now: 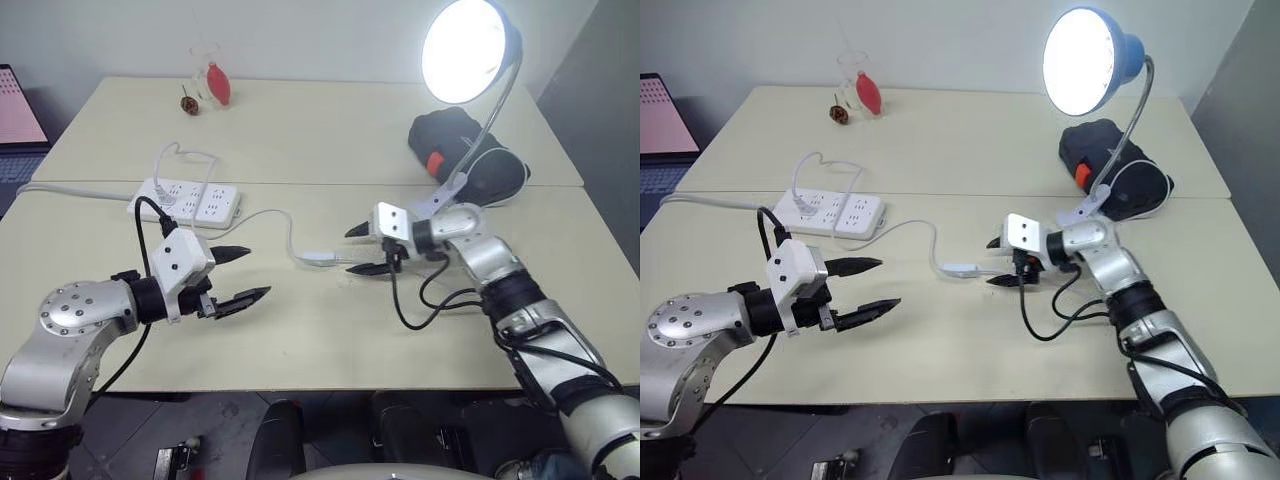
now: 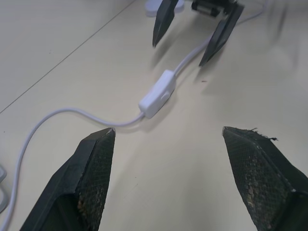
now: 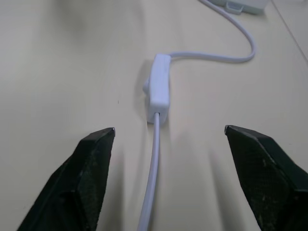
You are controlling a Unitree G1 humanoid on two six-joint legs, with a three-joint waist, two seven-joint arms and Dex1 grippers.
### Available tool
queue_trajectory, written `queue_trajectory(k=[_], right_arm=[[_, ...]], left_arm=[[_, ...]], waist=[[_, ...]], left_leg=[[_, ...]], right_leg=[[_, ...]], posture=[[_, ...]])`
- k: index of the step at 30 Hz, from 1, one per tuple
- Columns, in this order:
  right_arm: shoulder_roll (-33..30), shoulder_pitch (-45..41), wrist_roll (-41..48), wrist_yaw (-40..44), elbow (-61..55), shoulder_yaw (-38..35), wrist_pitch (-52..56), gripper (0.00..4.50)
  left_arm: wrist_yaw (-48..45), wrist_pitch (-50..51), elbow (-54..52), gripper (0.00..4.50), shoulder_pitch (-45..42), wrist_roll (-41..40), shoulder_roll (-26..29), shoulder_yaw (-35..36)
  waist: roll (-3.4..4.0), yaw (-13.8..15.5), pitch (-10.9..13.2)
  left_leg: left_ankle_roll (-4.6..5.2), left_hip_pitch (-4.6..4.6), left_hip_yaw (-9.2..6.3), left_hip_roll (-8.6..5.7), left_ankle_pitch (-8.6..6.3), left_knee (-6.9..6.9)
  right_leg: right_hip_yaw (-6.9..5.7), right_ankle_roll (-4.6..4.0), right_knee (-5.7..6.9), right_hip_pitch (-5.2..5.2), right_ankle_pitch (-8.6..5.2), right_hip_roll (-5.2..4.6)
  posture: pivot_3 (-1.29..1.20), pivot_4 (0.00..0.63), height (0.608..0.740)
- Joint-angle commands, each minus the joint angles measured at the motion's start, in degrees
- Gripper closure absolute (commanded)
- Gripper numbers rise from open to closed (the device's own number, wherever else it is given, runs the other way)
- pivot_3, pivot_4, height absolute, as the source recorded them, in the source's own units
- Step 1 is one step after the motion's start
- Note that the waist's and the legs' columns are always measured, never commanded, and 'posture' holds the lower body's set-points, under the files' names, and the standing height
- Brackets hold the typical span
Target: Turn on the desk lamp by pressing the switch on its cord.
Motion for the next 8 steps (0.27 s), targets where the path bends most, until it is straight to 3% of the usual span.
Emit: queue_trajectory(k=[1,8], right_arm=[[-5.44,2.79,6.52,2.46,-17.45,-5.12,9.5,0.07],[-11.06,8.16,9.31,0.94,-30.32,-6.93,17.77,0.07]], left_arm=[[-0.99,-0.54,-0.48,0.82,0.84,0.79,2.58,2.46],[-3.64,-1.48,0.28,0.82,0.14,-0.34,3.49,2.16]], waist=[[0.05,0.03,0.03],[0.04,-0.01,0.02]], left_leg=[[0.0,0.0,0.0,0.0,0.0,0.0],[0.0,0.07,0.01,0.01,0.0,0.01]], right_leg=[[0.0,0.0,0.0,-0.02,-0.01,0.0],[0.0,-0.07,0.0,0.01,-0.05,0.0]], posture=[[0.0,0.15,0.74],[0.0,0.15,0.74]])
